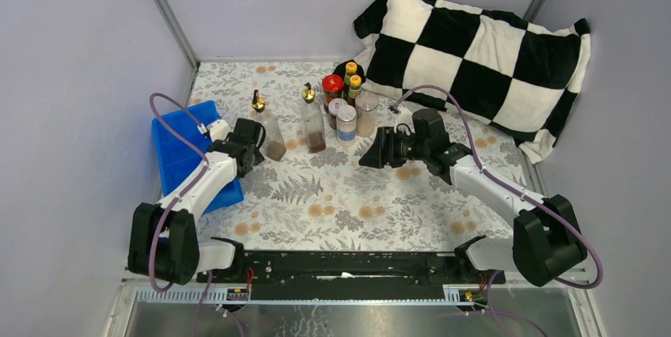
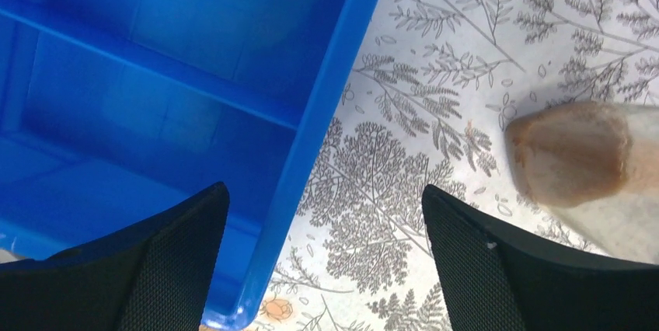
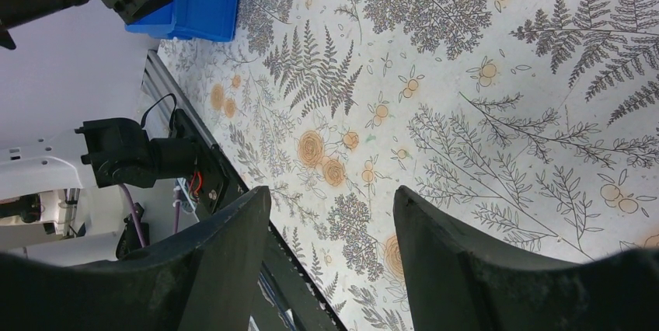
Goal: Organize the condiment bottles
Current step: Pick up the storage box at the corner of the board.
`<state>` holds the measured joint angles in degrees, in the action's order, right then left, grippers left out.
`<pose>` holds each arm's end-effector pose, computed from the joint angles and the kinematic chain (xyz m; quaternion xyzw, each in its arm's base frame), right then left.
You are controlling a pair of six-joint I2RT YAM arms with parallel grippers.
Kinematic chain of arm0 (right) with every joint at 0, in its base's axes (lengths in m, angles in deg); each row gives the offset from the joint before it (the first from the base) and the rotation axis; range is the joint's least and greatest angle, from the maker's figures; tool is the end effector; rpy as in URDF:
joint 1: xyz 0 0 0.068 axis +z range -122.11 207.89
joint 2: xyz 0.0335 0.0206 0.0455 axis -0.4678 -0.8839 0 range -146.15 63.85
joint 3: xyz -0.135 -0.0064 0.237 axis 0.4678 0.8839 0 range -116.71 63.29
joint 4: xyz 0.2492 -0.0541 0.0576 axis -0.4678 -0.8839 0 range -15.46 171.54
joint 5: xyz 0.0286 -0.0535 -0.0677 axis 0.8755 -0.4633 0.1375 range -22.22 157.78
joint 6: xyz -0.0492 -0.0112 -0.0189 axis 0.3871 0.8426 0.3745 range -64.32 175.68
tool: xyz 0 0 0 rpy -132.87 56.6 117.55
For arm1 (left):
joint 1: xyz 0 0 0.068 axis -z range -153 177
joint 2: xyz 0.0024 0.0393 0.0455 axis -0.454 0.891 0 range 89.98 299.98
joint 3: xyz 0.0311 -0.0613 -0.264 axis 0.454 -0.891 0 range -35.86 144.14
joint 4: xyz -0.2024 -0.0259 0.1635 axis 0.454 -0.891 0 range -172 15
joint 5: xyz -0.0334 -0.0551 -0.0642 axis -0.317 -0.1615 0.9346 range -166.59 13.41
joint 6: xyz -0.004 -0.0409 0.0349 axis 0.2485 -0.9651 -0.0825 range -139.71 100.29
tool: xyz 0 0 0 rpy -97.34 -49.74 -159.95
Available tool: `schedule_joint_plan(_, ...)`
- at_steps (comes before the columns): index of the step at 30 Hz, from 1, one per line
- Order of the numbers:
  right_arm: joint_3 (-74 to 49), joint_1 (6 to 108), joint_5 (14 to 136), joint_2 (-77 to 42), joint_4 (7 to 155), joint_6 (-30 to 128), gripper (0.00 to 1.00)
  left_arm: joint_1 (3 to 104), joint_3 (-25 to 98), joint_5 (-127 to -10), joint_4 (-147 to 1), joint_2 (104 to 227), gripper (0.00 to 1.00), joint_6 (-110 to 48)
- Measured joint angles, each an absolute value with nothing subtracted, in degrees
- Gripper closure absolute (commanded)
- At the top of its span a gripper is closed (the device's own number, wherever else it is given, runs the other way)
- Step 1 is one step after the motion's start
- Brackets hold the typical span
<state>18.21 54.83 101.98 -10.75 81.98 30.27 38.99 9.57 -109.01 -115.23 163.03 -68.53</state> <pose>0.2433 0.1460 0.2493 -0.1601 0.8218 0.4412 0.3231 0.2262 -0.0284 0.2092 -0.3486 0.8772 0.1430 0.2977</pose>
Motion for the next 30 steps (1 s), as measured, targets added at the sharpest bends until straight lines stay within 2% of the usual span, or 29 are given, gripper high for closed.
schedule_joint_plan(3, 18.5, 54.8, 102.0, -10.6, 82.3, 30.3, 0.33, 37.1, 10.6, -108.2, -113.8, 164.7, 0.06, -67.3)
schedule_joint_plan(6, 18.7, 54.8, 102.0, -10.6, 82.3, 30.4, 0.33, 35.7, 11.9, -107.7, -112.7, 166.0, 0.15, -66.4)
schedule_joint_plan(20, 19.8, 54.8, 103.1, -10.6, 83.7, 30.4, 0.34, 31.1, 15.2, -107.6, -110.5, 171.8, 0.18, -63.8)
schedule_joint_plan(26, 19.9, 54.8, 103.4, -10.6, 84.0, 30.4, 0.34, 29.5, 16.6, -107.8, -109.5, 177.1, 0.25, -63.0)
schedule_joint_plan(30, 19.9, 54.8, 103.5, -10.7, 84.1, 30.4, 0.34, 28.6, 17.4, -107.4, -109.0, 179.0, 0.35, -62.5)
